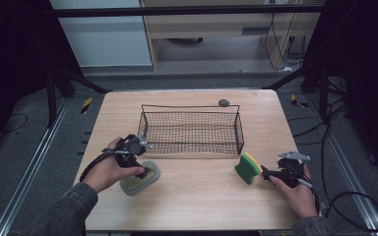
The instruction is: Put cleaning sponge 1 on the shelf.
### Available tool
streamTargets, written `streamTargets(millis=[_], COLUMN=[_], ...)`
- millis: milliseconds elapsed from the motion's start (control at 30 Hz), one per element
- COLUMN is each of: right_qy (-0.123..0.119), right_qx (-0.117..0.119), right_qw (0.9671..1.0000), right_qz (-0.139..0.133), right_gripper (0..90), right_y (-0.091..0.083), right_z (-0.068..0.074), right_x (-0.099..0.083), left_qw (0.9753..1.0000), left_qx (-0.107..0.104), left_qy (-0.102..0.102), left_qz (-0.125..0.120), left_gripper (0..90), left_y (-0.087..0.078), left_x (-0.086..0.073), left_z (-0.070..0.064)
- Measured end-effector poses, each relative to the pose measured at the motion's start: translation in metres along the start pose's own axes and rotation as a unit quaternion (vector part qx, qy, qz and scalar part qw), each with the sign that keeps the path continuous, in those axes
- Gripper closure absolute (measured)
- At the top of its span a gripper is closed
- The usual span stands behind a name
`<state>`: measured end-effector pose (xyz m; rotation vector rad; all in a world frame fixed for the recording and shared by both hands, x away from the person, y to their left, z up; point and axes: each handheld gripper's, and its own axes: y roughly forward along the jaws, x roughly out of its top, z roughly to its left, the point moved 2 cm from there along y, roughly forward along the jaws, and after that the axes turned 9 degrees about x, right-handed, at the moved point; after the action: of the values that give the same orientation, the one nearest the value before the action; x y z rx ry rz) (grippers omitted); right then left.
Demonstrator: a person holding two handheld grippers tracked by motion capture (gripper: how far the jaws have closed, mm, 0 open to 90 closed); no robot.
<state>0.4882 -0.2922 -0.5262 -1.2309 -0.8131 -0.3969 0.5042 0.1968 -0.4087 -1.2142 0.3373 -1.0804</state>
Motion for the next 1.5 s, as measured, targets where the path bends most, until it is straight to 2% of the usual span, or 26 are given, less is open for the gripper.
streamTargets(millis=[67, 133, 167, 300, 333, 533, 833, 1000, 1300, 1500], right_qy=[0.000, -0.001, -0.001, 0.000, -0.001, -0.001, 0.000, 0.000, 0.000, -0.001], right_qx=[0.000, 0.000, 0.000, 0.000, 0.000, 0.000, 0.000, 0.000, 0.000, 0.000], right_qw=[1.0000, 1.0000, 1.0000, 1.0000, 1.0000, 1.0000, 1.0000, 1.0000, 1.0000, 1.0000], right_qz=[0.000, 0.000, 0.000, 0.000, 0.000, 0.000, 0.000, 0.000, 0.000, 0.000], right_gripper=[4.8, 4.8, 4.8, 4.8, 4.8, 4.8, 4.8, 4.8, 4.8, 4.8], right_y=[0.000, 0.000, 0.000, 0.000, 0.000, 0.000, 0.000, 0.000, 0.000, 0.000], right_z=[0.000, 0.000, 0.000, 0.000, 0.000, 0.000, 0.000, 0.000, 0.000, 0.000], right_x=[0.000, 0.000, 0.000, 0.000, 0.000, 0.000, 0.000, 0.000, 0.000, 0.000], left_qw=[0.9999, 0.9999, 0.9998, 0.9997, 0.9997, 0.9987, 0.9966, 0.9944, 0.9927, 0.9922], left_qx=[-0.002, -0.008, -0.011, -0.016, -0.018, -0.026, -0.054, -0.064, -0.074, -0.082], left_qy=[-0.001, -0.002, -0.004, -0.004, 0.001, 0.026, 0.030, 0.044, 0.035, 0.033], left_qz=[0.010, 0.012, 0.014, 0.017, 0.019, 0.035, 0.055, 0.073, 0.088, 0.088], left_gripper=[11.9, 18.2, 18.6, 26.7, 28.4, 36.3, 45.4, 46.4, 56.3, 62.7], left_y=[-0.003, -0.005, -0.006, -0.007, -0.008, -0.006, 0.011, 0.022, 0.031, 0.034], left_x=[-0.005, -0.009, -0.011, -0.016, -0.016, -0.014, -0.013, -0.013, -0.014, -0.015], left_z=[0.005, 0.009, 0.011, 0.015, 0.015, 0.008, 0.002, -0.006, -0.006, -0.005])
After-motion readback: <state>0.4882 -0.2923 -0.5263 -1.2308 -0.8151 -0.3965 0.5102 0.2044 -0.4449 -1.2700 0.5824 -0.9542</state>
